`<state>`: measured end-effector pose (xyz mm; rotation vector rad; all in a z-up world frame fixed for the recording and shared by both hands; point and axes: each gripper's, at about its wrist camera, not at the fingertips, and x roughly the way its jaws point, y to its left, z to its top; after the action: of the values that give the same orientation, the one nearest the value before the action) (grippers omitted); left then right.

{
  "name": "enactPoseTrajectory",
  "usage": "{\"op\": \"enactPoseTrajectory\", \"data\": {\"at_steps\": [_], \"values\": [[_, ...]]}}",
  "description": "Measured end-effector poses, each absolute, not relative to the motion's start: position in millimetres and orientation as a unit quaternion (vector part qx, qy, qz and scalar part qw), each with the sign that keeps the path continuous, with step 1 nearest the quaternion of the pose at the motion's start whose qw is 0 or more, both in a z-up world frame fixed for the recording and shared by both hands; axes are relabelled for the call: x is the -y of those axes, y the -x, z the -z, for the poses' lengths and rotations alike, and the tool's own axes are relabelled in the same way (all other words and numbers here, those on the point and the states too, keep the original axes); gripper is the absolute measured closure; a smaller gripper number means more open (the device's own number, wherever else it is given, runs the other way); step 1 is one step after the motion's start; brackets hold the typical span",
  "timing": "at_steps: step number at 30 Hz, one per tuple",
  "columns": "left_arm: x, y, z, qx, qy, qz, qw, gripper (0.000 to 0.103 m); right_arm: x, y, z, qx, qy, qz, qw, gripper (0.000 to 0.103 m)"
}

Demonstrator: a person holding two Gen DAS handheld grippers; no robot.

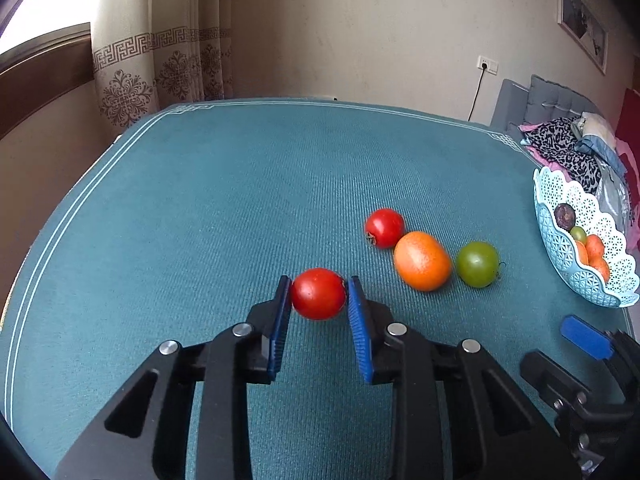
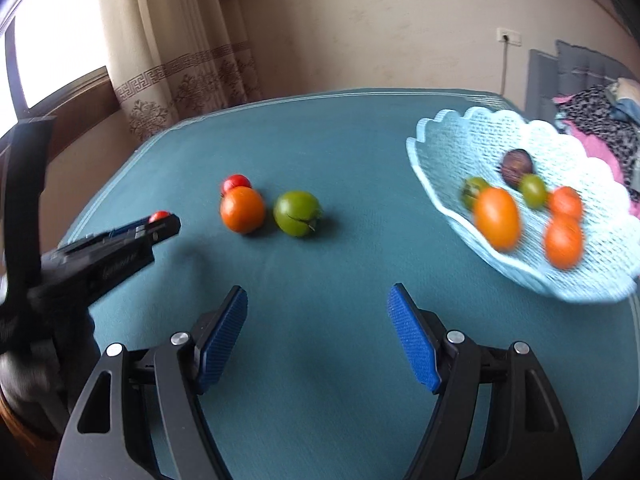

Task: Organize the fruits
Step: 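Move the left gripper to the red tomato and close around it, then grasp the large green tomato with the right gripper while the left holds the red tomato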

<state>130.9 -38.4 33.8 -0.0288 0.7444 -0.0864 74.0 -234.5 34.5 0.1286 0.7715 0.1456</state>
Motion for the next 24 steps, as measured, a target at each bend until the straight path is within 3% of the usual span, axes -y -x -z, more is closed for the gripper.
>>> {"op": "enactPoseTrajectory", "data": {"at_steps": [3,5,12,17,24], "values": [[34.6,-130.0,-34.4,-0.361,0.020,0.037,0.932,0.074,229.3,-93.7,-33.4,-0.381,-0.061,-0.077,0.919,0.033],[33.2,-129.3,-33.8,-0.361,0.024,0.037,0.932,0.074,226.4,-110.5,-30.7,-0.391,-0.060,-0.078,0.915,0.043],[30.6,-131.3,-31.9,-0.364,0.032,0.035,0.930,0.074,215.7,-148.4,-26.4,-0.403,-0.060,-0.081,0.910,0.053],[28.6,-132.5,-30.3,-0.364,0.034,0.035,0.930,0.074,209.1,-159.9,-23.5,-0.407,-0.062,-0.081,0.908,0.068],[29.5,-132.0,-30.7,-0.362,0.033,0.034,0.931,0.074,206.6,-145.9,-29.4,-0.395,-0.065,-0.088,0.912,0.068]]}}
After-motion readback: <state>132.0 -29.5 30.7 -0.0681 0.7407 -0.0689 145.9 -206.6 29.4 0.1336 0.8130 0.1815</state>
